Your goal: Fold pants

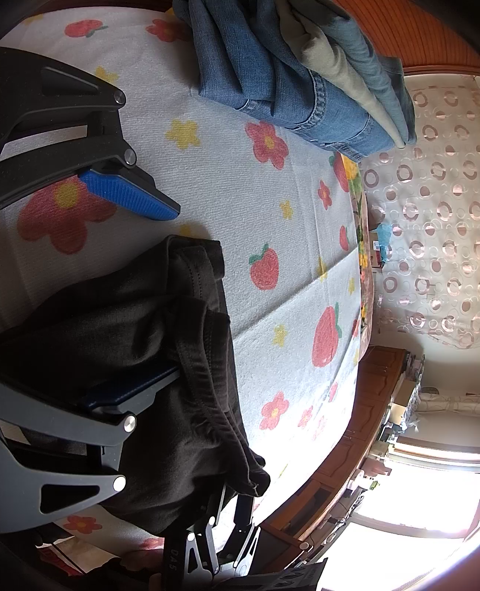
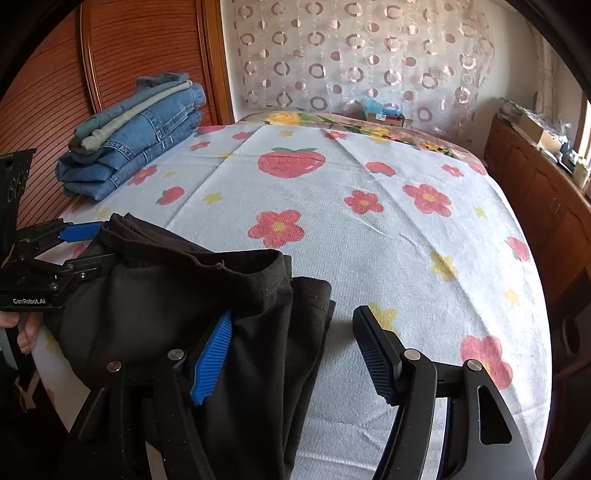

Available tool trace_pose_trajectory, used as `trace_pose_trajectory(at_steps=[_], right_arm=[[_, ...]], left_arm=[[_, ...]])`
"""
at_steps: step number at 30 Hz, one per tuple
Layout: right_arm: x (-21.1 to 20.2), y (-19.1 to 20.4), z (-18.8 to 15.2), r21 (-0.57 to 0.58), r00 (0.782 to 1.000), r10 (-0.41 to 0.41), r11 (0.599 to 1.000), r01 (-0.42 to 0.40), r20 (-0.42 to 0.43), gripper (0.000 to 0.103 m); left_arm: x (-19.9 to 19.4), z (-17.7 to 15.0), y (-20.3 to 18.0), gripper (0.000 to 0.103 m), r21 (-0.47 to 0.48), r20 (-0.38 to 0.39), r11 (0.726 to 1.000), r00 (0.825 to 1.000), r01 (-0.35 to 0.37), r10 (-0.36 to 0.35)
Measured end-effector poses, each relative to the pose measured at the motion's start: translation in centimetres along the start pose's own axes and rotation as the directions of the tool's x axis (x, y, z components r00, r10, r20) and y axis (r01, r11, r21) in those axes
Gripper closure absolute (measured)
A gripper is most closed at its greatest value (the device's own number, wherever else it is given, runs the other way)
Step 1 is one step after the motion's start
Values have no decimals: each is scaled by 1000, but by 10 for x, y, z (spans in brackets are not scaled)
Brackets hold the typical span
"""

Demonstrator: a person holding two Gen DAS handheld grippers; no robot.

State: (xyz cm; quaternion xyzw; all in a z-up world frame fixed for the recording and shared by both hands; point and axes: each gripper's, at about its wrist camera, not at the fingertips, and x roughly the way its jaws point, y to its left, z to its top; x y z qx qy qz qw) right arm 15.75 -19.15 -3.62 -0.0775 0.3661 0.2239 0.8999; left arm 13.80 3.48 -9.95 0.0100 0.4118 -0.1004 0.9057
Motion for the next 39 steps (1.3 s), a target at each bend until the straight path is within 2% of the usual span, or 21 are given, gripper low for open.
trace_pose_trajectory(at_steps=[9,14,17,21,24,32,37,39], right_arm=[[0,0,-1,-2,1000,-7,1000,7,0,33],[-1,0,-1,-2,1000,-6,1000,6,0,33],[-1,0,-1,-3,1000,-6,1000,6,0,33],[-1,0,-1,-3,1000,-7,1000,7,0,33],[-1,0,-1,-2,1000,-6,1000,6,0,33],[-2,-3,-2,7,1000,10,1000,-10,5,34],[-3,-3,-2,3,1000,29,1000,-29,9,42],[-4,-2,-3,-2,999,39,999,-39,12,48]], left_arm=[[-1,3,6,22,-5,-33,1000,999,11,-11],[-16,6,18,22,-72,-8,995,997,70,-71],[-21,9,24,31,-93,12,993,997,76,-76],[-18,11,28,46,-110,1,989,995,96,-97],[-12,10,26,51,-111,-13,988,994,104,-106],[-6,3,25,53,-128,-22,985,992,119,-123],[-8,2,22,53,-126,-18,986,993,111,-114],[-8,1,21,52,-120,-16,987,994,104,-107]])
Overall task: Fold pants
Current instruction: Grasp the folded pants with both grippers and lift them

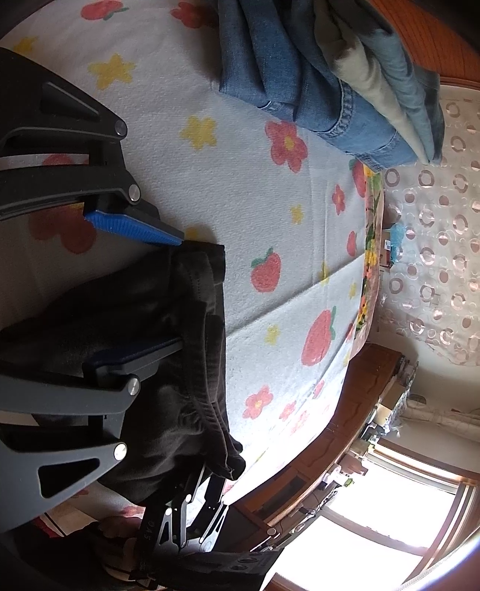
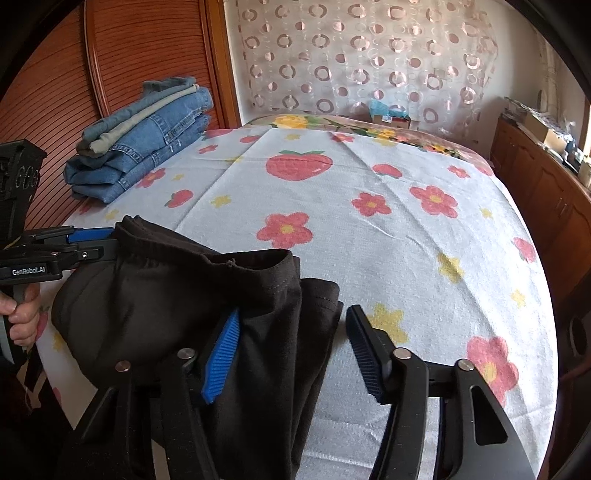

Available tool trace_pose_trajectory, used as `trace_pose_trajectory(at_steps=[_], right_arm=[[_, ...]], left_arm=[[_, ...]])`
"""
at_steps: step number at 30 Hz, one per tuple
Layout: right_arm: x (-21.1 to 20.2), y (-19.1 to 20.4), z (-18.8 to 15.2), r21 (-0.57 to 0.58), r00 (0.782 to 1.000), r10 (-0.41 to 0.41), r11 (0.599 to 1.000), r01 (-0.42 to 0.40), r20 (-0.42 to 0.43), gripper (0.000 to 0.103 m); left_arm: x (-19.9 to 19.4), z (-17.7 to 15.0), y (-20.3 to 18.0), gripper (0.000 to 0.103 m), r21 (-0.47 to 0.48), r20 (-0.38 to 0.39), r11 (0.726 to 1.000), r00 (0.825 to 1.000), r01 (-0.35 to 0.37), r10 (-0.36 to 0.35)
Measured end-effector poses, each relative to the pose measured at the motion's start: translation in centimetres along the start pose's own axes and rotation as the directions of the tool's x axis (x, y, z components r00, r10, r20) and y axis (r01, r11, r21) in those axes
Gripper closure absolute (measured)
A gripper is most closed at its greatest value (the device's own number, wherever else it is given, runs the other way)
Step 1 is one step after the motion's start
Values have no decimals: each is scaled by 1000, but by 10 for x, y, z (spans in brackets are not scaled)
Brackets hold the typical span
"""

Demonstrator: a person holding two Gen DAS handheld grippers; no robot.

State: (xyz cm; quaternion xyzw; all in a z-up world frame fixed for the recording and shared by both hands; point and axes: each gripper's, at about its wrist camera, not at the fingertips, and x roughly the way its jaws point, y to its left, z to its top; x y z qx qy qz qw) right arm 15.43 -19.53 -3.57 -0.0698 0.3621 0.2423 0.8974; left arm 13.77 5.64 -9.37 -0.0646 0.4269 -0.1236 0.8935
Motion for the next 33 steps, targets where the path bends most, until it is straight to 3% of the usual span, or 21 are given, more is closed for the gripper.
trace_pose_trajectory(at_steps=[6,7,10,13,18,33], right_arm=[[-2,2,-1,-11,999,36,999,-36,3,67],[-2,2,-1,-11,999,40,999,-40,3,68],[-2,3,-1,-10,999,50,999,-50,3,75],[-3,4,-2,-3,998,57,998,-57,8,81],[-7,6,-3,1,998,53,999,-53,33,89],[-46,12,-6,15,986,64,998,-67,156,91]], left_arm=[[2,0,-3,53,21,7,1000,1000,-20,19],[2,0,-4,62,27,5,1000,1000,-9,9],[1,0,-7,77,28,9,999,1000,19,-19],[-3,1,-13,85,39,32,999,999,5,-6],[-16,5,-19,87,52,74,999,997,10,-14],[-61,13,-47,87,118,182,993,983,15,-36]])
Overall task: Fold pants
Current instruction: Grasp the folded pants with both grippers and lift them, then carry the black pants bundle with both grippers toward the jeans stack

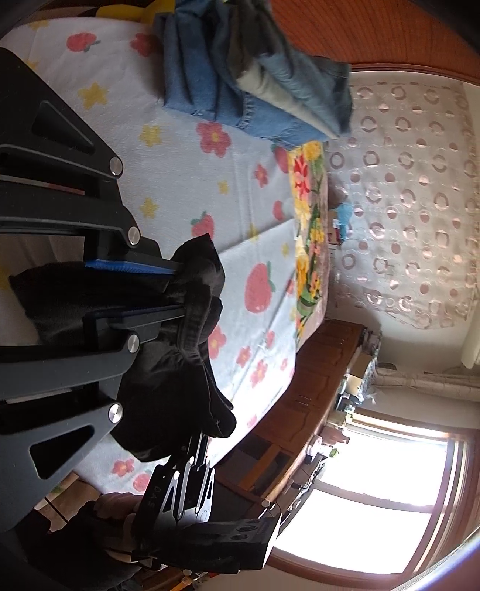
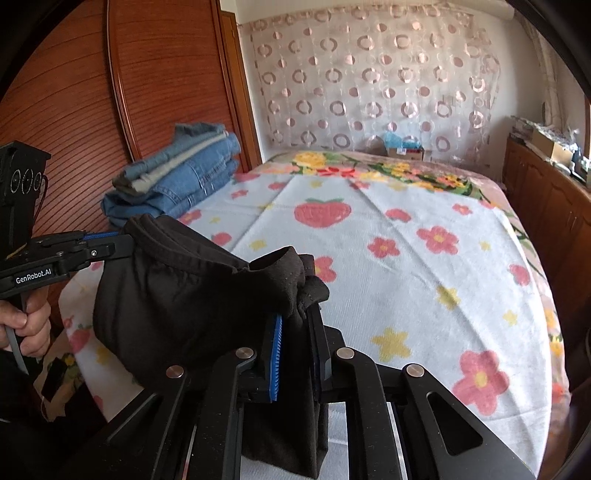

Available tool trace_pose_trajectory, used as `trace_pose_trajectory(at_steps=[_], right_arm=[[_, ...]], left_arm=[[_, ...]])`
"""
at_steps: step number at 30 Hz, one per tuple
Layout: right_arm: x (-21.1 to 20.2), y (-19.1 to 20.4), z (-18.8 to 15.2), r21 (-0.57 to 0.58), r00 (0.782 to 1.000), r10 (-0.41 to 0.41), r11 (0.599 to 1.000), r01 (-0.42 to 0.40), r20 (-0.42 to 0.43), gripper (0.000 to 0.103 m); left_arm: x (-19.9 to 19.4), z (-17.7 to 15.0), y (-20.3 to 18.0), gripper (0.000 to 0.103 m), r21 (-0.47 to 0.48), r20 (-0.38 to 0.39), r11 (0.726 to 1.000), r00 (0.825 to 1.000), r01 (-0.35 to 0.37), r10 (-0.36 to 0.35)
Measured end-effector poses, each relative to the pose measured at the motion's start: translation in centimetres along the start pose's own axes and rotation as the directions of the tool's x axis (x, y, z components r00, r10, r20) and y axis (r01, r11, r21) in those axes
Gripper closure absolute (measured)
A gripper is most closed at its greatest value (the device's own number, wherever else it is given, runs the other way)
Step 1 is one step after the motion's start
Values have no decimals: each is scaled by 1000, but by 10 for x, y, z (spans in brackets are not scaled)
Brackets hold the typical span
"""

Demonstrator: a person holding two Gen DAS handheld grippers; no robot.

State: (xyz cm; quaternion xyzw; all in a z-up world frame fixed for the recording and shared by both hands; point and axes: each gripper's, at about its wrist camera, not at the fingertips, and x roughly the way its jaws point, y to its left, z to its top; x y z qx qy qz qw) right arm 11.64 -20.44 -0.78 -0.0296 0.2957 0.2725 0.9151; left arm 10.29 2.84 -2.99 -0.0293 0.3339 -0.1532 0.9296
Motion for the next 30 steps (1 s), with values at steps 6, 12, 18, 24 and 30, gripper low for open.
trace_pose_trajectory(at_steps=[6,12,18,24,30], right_arm=[[-17,1,4,0,997,-23,1000,23,71,91],[-22,3,5,-11,995,-25,1000,26,96,92],[-3,3,2,-15,997,-71,997,72,38,92],[23,-17,0,40,996,-78,996,80,-35,92],[32,-21,-1,56,995,-77,995,81,-61,92]], left_arm=[[-9,13,-11,88,33,33,999,999,-9,8],[-17,27,-21,95,77,70,997,997,-20,14],[4,20,-2,94,25,-4,999,999,-46,46],[42,7,20,56,-26,-121,998,991,-63,60],[82,-1,22,55,-41,-225,998,973,-52,41]])
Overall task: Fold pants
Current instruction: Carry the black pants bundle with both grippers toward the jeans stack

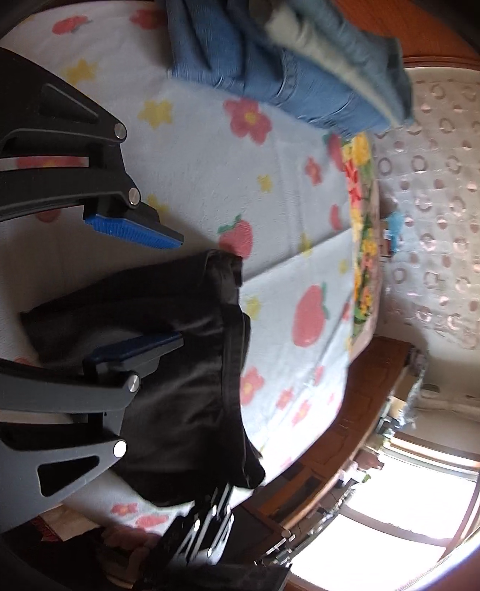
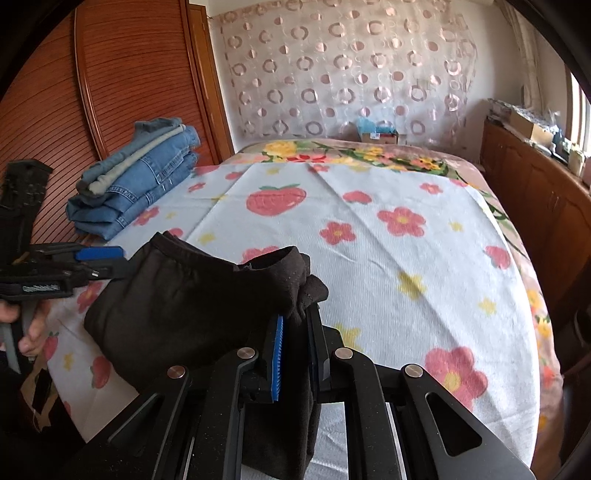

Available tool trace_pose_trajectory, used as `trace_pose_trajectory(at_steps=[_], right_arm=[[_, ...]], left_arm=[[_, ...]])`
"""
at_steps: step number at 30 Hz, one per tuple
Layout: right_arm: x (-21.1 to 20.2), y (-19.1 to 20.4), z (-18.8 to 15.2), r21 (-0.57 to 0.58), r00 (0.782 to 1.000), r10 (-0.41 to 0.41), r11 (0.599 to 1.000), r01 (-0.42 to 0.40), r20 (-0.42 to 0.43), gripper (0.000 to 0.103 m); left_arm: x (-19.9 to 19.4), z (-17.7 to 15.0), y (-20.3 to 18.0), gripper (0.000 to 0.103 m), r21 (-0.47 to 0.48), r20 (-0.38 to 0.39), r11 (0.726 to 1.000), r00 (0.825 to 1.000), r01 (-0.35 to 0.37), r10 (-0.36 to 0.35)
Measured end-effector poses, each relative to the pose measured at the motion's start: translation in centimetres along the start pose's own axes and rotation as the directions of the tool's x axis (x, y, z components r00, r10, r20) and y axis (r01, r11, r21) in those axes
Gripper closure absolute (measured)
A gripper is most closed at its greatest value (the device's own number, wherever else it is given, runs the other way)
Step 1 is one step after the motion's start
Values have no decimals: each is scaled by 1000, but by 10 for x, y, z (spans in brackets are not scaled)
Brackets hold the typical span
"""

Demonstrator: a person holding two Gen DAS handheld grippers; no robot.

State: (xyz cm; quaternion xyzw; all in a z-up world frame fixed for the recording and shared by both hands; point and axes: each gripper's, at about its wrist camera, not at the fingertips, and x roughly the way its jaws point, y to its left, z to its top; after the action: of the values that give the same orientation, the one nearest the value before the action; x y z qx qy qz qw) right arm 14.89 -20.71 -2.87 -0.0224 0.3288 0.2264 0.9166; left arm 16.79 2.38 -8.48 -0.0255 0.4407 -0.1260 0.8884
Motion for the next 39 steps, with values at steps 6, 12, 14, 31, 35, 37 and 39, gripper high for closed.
trace_pose_trajectory(at_steps=[6,12,14,31,35,37,39], right_arm=[[-3,0,-1,-8,1000,-3,1000,3,-7,92],[-3,-3,-3,2,1000,9,1000,-9,-10,92],[-3,-4,-4,2,1000,11,1000,-11,-9,92],[-61,9,19,-40,983,31,999,-24,179,92],[-71,13,27,-55,976,40,998,-29,214,92],[-73,16,31,-63,973,44,998,-30,229,92],[-78,20,35,-76,969,46,997,-28,243,92]], left_arm=[[15,10,1,55,-32,-19,999,999,44,-44],[15,8,-3,82,-8,2,997,997,75,-75],[8,7,-8,88,14,24,998,998,59,-60],[-95,27,-41,90,116,279,993,960,0,-33],[-110,33,-41,90,123,313,992,950,-20,-20],[-117,36,-40,90,127,329,991,944,-32,-12],[-123,40,-38,90,127,344,991,939,-42,-5]])
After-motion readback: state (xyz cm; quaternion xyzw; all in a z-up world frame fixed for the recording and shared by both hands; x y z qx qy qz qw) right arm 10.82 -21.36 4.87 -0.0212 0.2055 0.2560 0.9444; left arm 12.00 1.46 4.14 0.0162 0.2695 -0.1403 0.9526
